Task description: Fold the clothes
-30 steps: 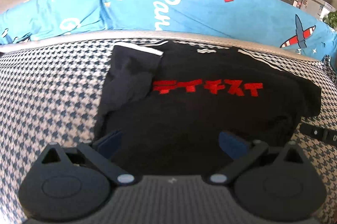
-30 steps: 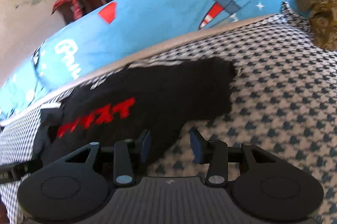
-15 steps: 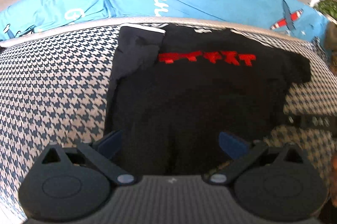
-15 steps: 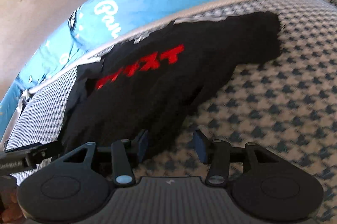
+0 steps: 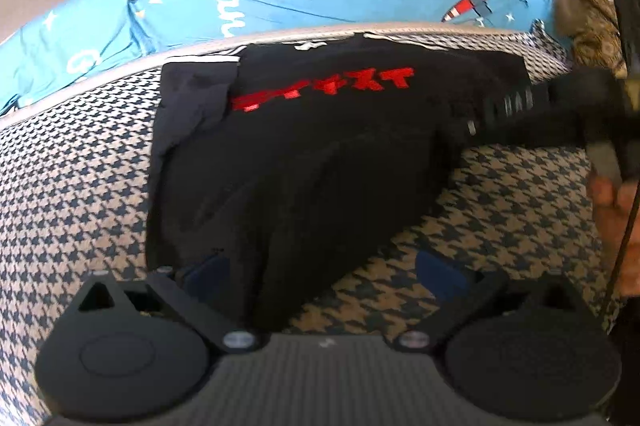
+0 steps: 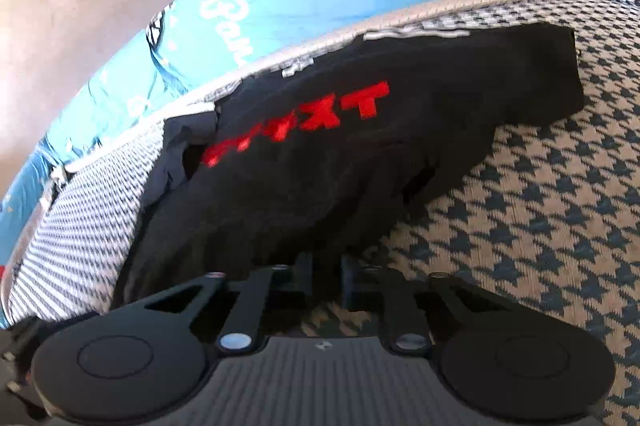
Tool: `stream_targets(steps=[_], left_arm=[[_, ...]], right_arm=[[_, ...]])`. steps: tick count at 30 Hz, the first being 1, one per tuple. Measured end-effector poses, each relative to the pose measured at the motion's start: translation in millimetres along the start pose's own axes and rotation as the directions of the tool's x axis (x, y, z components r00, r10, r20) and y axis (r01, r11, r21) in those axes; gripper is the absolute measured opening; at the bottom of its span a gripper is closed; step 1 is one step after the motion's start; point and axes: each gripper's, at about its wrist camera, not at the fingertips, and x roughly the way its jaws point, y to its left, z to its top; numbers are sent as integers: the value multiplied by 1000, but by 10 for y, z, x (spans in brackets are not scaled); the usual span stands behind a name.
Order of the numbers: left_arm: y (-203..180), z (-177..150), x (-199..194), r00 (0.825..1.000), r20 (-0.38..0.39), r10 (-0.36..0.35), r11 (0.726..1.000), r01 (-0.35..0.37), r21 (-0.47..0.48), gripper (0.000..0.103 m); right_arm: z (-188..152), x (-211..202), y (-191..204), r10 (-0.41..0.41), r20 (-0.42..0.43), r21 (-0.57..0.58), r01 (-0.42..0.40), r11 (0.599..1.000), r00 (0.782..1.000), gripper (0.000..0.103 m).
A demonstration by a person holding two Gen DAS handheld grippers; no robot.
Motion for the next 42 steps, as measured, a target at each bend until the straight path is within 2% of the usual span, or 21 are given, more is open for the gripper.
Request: stream_targets(steps=[4, 8, 12, 16, 20, 28, 37, 42], left_arm=[[-47, 6, 80, 1000, 0, 9, 1000, -9, 19, 103], [29, 61, 212, 998, -10, 69, 998, -69, -14, 103], [167, 202, 322, 996, -10, 89, 994, -90, -68, 103], [252, 362, 417, 991, -15, 133, 988, -134, -77, 103], [327, 518, 485, 991, -26, 131, 985, -133, -107, 103], [490, 834, 678, 981, -26, 194, 978, -196, -75, 103], [797, 1018, 984, 979, -109, 172, 968, -188, -165, 103], [1002, 1075, 1150, 980, -157, 125, 956, -161, -243, 103]], right_arm=[[139, -40, 56, 48, 44, -1, -48, 999, 998, 12], [277, 3, 147, 77, 64, -27, -75, 997, 995, 12], [383, 69, 181, 99, 79, -28, -97, 995, 992, 12], [479, 144, 184, 115, 80, -26, -113, 993, 990, 12], [572, 213, 205, 140, 88, -32, -138, 990, 986, 12], [746, 382, 237, 165, 101, -47, -161, 986, 981, 13], [839, 590, 240, 162, 79, -52, -158, 986, 984, 13], [831, 531, 272, 180, 76, -91, -173, 981, 981, 14]])
